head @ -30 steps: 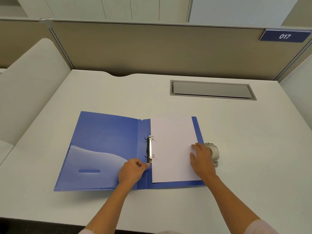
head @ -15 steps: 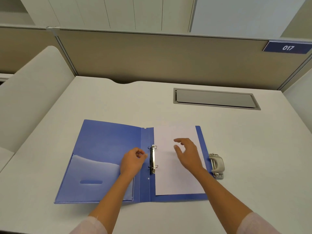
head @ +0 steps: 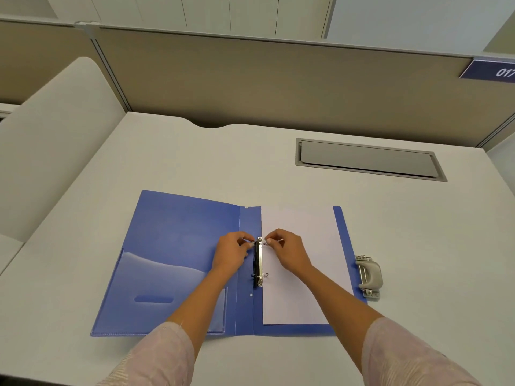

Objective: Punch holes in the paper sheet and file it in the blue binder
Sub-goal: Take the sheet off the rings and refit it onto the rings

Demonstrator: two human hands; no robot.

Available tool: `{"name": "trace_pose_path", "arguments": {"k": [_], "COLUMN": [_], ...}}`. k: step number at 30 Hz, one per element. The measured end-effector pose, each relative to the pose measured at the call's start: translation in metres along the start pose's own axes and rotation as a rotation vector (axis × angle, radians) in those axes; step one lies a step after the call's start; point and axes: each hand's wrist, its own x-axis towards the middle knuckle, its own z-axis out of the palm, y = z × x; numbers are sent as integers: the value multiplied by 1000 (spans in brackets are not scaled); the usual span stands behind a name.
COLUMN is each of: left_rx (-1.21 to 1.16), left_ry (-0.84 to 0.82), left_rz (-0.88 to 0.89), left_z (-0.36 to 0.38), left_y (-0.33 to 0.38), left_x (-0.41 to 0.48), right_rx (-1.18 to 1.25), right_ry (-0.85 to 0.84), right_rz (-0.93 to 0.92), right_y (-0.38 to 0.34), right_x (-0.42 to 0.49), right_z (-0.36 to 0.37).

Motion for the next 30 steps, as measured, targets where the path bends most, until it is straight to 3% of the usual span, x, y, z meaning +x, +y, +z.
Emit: {"name": "trace_pose_path", "arguments": {"k": [7,30], "left_rx": [-182,-227], "left_ry": [-83,-135], "left_rz": [-38,-94], "left_z": [-6,-1], "left_y": [-3,-12], "left_x": [8,12], "right_rx": [91,151], "right_ry": [-72,-118], "right_rz": [59,161], "right_y": [7,13], "right_x": [1,12], "right_z": [-3,5]}}
